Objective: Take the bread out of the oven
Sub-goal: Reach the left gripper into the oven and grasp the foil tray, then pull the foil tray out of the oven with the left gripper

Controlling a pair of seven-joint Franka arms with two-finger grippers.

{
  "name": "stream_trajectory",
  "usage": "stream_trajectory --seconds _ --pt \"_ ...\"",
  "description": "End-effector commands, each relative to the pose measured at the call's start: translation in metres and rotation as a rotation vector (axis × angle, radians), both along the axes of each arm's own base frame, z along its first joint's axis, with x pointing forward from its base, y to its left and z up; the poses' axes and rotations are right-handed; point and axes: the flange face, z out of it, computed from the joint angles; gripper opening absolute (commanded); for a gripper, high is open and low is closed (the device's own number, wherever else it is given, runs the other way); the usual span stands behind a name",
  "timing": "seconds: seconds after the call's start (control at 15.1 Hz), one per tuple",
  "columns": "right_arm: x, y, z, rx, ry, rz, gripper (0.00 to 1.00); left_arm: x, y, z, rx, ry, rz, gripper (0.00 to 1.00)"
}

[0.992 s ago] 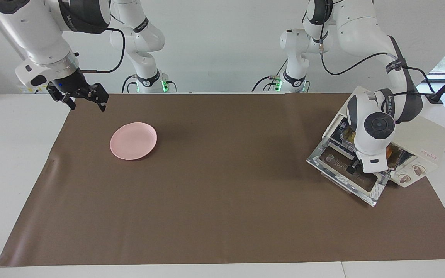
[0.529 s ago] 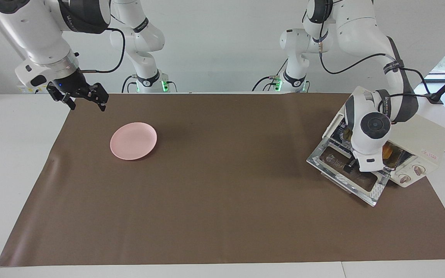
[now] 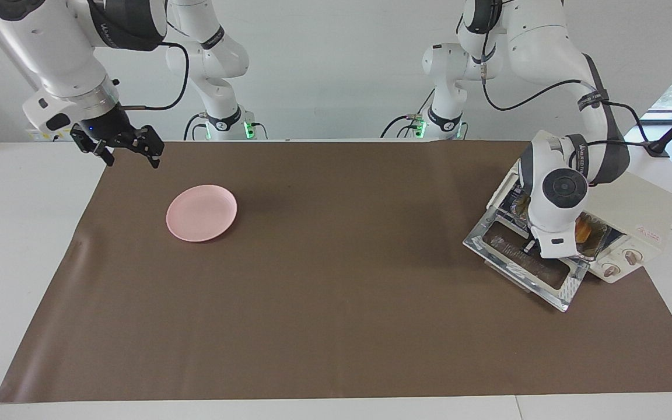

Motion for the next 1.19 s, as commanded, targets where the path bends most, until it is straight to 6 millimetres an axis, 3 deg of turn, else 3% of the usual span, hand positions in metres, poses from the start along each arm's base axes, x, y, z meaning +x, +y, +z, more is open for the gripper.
stream_trajectory --seconds 0.0,0.13,0.26,0.4,0.66,0.79,0.86,1.12 --pt "-0.004 0.0 0.004 0.018 0.007 0.016 1.0 -0.011 0.004 0.019 0.002 -0.01 -0.061 0.0" --pt "-0.004 0.0 0.004 0.018 0.007 0.015 1.0 -0.007 -0.001 0.024 -0.002 -0.027 -0.082 0.0" --pt "-0.004 0.0 0.004 0.018 0.007 0.016 1.0 0.0 -0.018 0.026 -0.02 -0.062 -0.12 0.0" --pt "-0.004 0.0 0.004 0.018 0.007 0.016 1.0 0.005 -0.064 0.031 -0.107 -0.123 -0.149 0.0" --pt "-0.004 0.0 0.004 0.018 0.007 0.016 1.0 0.008 -0.123 0.034 -0.253 -0.166 -0.155 0.0" --pt "-0.004 0.0 0.004 0.018 0.007 0.016 1.0 0.005 -0.163 0.035 -0.303 -0.187 -0.19 0.0" --pt "-0.004 0.0 0.004 0.018 0.007 0.016 1.0 0.01 -0.189 0.041 -0.334 -0.194 -0.201 0.0" --pt "-0.004 0.0 0.004 0.018 0.007 0.016 1.0 0.021 -0.259 0.058 -0.346 -0.113 -0.247 0.0"
